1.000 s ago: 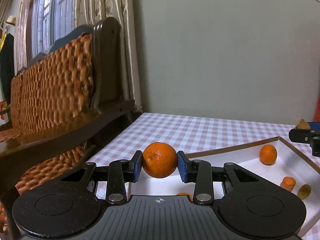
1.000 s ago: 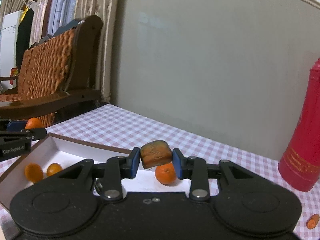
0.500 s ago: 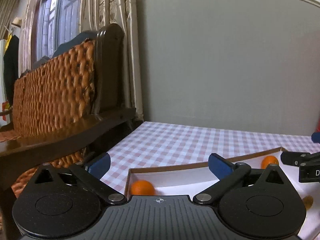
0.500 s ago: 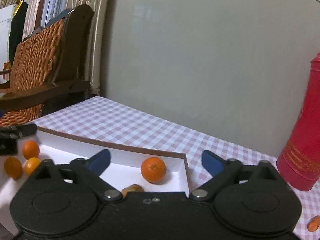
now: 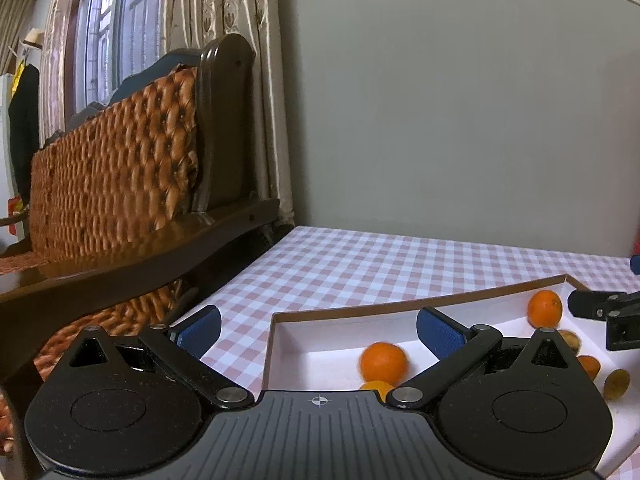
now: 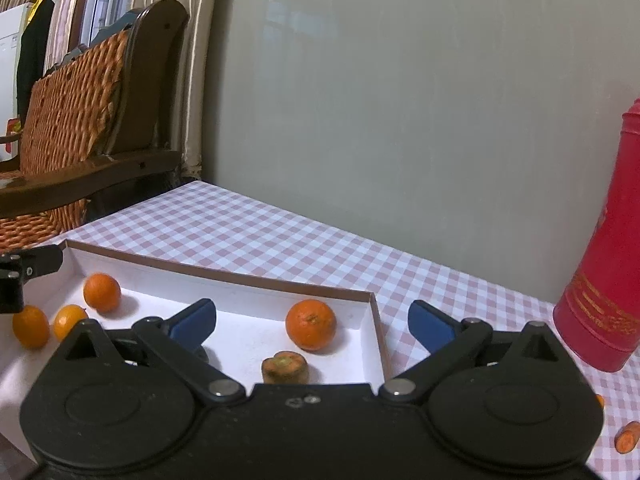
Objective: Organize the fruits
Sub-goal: 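Move both tools back toward the small orange and brown nut by the thermos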
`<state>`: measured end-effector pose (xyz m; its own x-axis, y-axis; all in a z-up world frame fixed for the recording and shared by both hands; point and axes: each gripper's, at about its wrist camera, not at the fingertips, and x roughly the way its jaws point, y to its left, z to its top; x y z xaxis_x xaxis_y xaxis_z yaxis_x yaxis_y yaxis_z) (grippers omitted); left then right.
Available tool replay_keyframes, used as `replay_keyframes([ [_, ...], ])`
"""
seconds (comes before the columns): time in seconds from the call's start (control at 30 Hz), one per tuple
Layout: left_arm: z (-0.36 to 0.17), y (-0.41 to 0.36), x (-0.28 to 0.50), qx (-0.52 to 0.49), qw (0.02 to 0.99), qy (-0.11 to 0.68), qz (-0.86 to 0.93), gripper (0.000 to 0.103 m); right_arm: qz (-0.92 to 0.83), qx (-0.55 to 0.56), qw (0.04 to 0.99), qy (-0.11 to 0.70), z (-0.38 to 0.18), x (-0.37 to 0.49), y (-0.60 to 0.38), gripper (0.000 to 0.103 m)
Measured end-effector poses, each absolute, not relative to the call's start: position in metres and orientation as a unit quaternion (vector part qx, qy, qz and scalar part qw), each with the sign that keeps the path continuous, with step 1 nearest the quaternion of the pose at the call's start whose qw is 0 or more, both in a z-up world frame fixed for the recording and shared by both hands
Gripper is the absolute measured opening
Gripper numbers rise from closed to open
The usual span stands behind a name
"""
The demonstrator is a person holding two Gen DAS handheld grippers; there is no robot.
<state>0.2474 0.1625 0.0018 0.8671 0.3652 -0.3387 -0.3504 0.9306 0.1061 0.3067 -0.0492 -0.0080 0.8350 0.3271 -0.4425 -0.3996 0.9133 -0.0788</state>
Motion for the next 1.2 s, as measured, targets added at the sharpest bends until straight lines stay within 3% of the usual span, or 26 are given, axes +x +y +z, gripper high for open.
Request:
replay_keyframes([
  [1.2,0.021,0.112,0.114,0.019,0.979,0.139,0.149,0.103,0.201,-0.057,0.958,0.195,0.009,0.177,-0.081,0.097],
])
